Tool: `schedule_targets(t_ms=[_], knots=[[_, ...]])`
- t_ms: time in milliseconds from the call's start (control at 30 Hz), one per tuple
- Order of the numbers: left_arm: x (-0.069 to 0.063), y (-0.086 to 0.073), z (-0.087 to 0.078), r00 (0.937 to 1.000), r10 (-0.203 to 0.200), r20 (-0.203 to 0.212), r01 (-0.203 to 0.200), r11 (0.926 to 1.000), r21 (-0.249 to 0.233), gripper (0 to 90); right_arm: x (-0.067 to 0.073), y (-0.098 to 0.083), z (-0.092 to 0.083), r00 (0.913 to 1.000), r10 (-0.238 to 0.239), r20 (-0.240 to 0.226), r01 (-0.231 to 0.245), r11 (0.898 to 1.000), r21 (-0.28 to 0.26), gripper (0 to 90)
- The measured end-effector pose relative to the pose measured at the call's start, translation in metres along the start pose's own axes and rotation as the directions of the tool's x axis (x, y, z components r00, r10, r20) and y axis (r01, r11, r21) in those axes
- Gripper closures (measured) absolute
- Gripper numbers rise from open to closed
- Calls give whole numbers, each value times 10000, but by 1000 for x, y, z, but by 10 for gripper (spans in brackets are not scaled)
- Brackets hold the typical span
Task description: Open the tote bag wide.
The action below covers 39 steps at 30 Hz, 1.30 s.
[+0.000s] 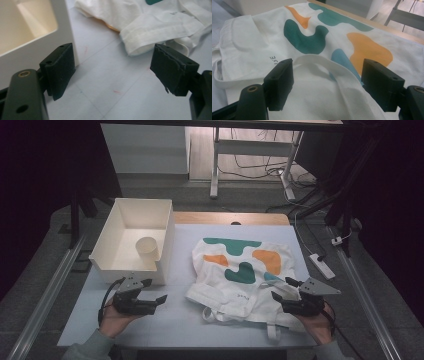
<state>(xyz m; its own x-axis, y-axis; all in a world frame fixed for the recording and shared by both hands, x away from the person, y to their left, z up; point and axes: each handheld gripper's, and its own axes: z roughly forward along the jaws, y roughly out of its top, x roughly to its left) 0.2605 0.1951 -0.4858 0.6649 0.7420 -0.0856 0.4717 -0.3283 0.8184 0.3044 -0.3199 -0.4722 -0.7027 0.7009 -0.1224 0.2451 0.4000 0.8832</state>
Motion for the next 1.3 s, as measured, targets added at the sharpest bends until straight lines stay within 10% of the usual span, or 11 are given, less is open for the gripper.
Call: schedule_targets(t_ms=[367, 1000, 1300], knots=[[-19, 10, 13, 9963, 749, 432, -758, 9969, 213, 208, 2, 3, -1, 10000, -25, -87, 24, 9999, -103, 264], [-49, 45, 57, 9706, 2059, 1248, -2162, 9734, 756, 216, 24, 20, 5, 9959, -510, -744, 511, 9987, 0, 268], [-77, 74, 87, 9324, 2985, 2037, -3212, 9428, 888, 215, 54, 33, 17, 9758, -1173, -1844, 1268, 9911, 409, 275]])
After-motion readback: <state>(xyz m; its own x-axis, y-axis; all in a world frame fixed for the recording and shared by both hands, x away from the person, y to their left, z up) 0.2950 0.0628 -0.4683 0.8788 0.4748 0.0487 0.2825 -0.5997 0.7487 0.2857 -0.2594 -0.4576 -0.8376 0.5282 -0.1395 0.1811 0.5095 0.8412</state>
